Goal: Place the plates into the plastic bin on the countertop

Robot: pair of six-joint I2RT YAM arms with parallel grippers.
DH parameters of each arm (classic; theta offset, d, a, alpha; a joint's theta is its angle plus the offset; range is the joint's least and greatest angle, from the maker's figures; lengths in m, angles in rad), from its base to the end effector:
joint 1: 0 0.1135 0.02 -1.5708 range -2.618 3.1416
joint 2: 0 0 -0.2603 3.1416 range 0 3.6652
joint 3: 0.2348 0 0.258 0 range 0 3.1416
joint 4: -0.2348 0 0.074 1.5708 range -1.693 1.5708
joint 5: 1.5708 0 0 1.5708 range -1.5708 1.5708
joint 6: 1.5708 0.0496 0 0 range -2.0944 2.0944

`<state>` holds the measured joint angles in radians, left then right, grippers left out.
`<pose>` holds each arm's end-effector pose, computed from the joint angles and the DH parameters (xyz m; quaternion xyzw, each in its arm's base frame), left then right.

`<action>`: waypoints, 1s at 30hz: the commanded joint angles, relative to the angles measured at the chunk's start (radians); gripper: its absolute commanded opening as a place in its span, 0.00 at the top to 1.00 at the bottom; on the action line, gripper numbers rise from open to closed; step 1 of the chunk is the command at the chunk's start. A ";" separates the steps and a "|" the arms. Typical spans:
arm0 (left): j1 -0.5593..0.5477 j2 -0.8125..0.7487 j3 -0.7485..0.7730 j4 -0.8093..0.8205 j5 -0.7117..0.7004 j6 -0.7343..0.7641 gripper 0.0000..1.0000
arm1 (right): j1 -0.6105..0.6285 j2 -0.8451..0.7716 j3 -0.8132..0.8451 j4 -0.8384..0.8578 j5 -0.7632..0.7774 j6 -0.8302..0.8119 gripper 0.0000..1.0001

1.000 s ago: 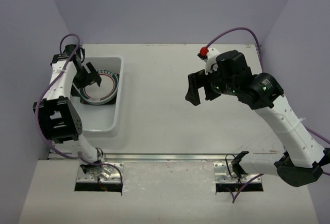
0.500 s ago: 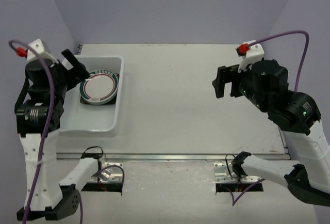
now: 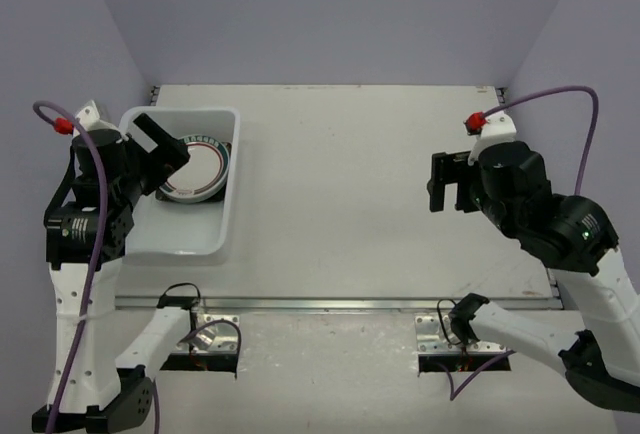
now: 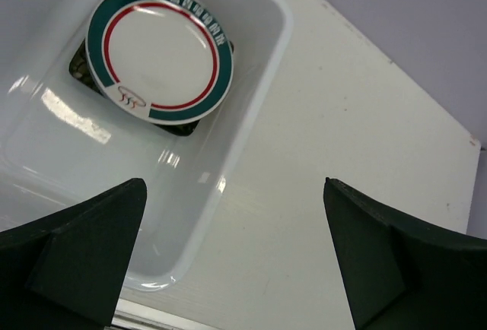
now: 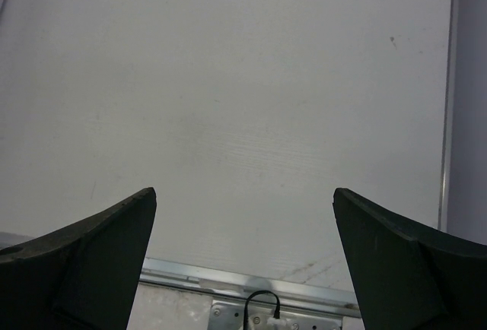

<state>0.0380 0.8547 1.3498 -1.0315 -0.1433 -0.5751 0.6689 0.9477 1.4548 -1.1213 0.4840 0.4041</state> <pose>0.1468 0.0127 0.4190 -0.2954 0.8159 -0.0709 0.4920 0.1356 0.0778 0.4313 -0.0044 0.8689 0.0455 0.4928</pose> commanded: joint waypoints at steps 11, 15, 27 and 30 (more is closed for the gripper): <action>-0.027 -0.295 -0.029 0.021 -0.197 0.302 0.00 | -0.003 -0.253 -0.134 -0.038 0.143 0.010 0.01; -0.027 -0.288 -0.046 0.024 -0.161 0.320 0.00 | -0.003 -0.278 -0.152 -0.013 0.137 0.018 0.01; -0.038 -0.289 -0.079 0.077 -0.092 0.312 0.00 | -0.002 -0.297 -0.227 0.067 0.102 0.031 0.01; -0.053 -0.280 -0.072 0.090 -0.071 0.317 0.00 | -0.003 -0.284 -0.236 0.086 0.104 0.032 0.01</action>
<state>0.0047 0.5591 1.2751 -1.0106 -0.2490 -0.2829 0.6689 0.6498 1.2310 -1.1043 0.5774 0.4164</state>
